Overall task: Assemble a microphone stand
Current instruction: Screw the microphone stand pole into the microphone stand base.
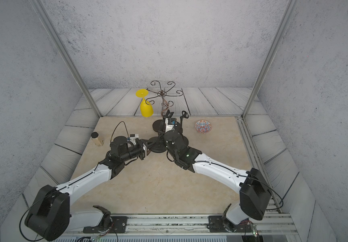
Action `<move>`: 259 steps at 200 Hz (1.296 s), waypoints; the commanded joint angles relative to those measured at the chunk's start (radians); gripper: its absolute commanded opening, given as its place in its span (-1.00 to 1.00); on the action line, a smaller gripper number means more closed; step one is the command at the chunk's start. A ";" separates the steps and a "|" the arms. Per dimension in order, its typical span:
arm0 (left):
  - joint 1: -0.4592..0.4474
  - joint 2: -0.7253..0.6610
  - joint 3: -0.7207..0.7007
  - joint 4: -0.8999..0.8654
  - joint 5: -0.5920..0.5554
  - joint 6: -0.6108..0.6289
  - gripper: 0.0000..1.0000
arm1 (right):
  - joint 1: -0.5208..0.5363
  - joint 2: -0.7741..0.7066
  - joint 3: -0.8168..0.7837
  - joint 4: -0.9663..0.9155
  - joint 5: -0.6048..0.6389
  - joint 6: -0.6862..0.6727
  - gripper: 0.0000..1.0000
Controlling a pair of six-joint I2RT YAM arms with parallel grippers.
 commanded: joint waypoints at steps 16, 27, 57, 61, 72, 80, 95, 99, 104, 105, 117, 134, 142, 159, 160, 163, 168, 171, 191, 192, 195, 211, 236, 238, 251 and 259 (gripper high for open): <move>-0.011 -0.063 0.046 0.135 -0.063 0.003 -1.00 | 0.050 -0.012 0.003 -0.042 0.017 0.062 -0.49; -0.010 -0.077 0.037 0.124 -0.075 0.001 -1.00 | 0.047 -0.053 -0.032 -0.035 -0.002 0.011 -0.17; -0.004 -0.105 0.023 0.118 -0.068 -0.023 -1.00 | -0.010 -0.180 -0.208 0.079 -0.250 -0.142 0.28; -0.004 -0.107 0.022 0.118 -0.064 -0.028 -1.00 | -0.028 -0.195 -0.236 0.109 -0.293 -0.147 0.28; -0.003 -0.116 0.023 0.112 -0.053 -0.040 -1.00 | -0.088 -0.229 -0.306 0.192 -0.420 -0.146 0.29; -0.003 -0.125 0.023 0.107 -0.046 -0.048 -1.00 | -0.138 -0.242 -0.349 0.264 -0.537 -0.142 0.29; -0.003 -0.144 0.023 0.089 -0.036 -0.059 -1.00 | -0.218 -0.242 -0.399 0.405 -0.760 -0.143 0.24; -0.003 -0.149 0.022 0.086 -0.033 -0.062 -1.00 | -0.229 -0.237 -0.403 0.435 -0.805 -0.154 0.21; -0.003 -0.153 0.022 0.081 -0.028 -0.068 -1.00 | -0.246 -0.231 -0.404 0.457 -0.861 -0.168 0.20; -0.003 -0.155 0.021 0.080 -0.027 -0.071 -1.00 | -0.248 -0.230 -0.403 0.460 -0.873 -0.173 0.19; -0.003 -0.168 0.015 0.083 -0.016 -0.096 -1.00 | -0.265 -0.210 -0.382 0.461 -0.968 -0.223 0.17; -0.002 -0.179 0.003 0.098 0.001 -0.140 -1.00 | -0.285 -0.170 -0.332 0.427 -1.055 -0.270 0.13; -0.002 -0.183 -0.002 0.105 0.009 -0.157 -1.00 | -0.295 -0.151 -0.308 0.422 -1.078 -0.276 0.11; -0.001 -0.197 -0.010 0.099 0.023 -0.177 -1.00 | -0.317 -0.117 -0.272 0.437 -1.112 -0.271 0.08; -0.001 -0.199 -0.010 0.098 0.023 -0.177 -1.00 | -0.317 -0.115 -0.270 0.439 -1.114 -0.271 0.08; 0.000 -0.201 -0.011 0.097 0.023 -0.177 -1.00 | -0.318 -0.109 -0.265 0.441 -1.120 -0.272 0.07; -0.001 -0.208 -0.013 0.089 0.024 -0.178 -1.00 | -0.323 -0.099 -0.255 0.447 -1.132 -0.271 0.07; -0.001 -0.210 -0.011 0.084 0.024 -0.178 -1.00 | -0.327 -0.092 -0.247 0.449 -1.139 -0.270 0.07; -0.001 -0.220 -0.006 0.069 0.029 -0.177 -1.00 | -0.339 -0.044 -0.188 0.445 -1.189 -0.265 0.02; 0.000 -0.221 -0.006 0.069 0.030 -0.176 -1.00 | -0.340 -0.041 -0.185 0.445 -1.192 -0.264 0.02; -0.001 -0.220 -0.004 0.069 0.033 -0.176 -1.00 | -0.340 -0.034 -0.175 0.444 -1.200 -0.264 0.00; -0.001 -0.219 0.004 0.069 0.042 -0.177 -1.00 | -0.346 0.009 -0.126 0.439 -1.241 -0.249 -0.07; -0.001 -0.220 0.009 0.062 0.043 -0.172 -1.00 | -0.349 0.059 -0.066 0.425 -1.296 -0.238 -0.18; -0.001 -0.219 0.009 0.061 0.045 -0.170 -1.00 | -0.348 0.061 -0.062 0.423 -1.300 -0.238 -0.18; -0.001 -0.214 0.013 0.061 0.051 -0.169 -1.00 | -0.349 0.081 -0.035 0.397 -1.319 -0.243 -0.31; 0.000 -0.210 0.016 0.063 0.053 -0.168 -1.00 | -0.347 0.090 -0.019 0.371 -1.326 -0.252 -0.39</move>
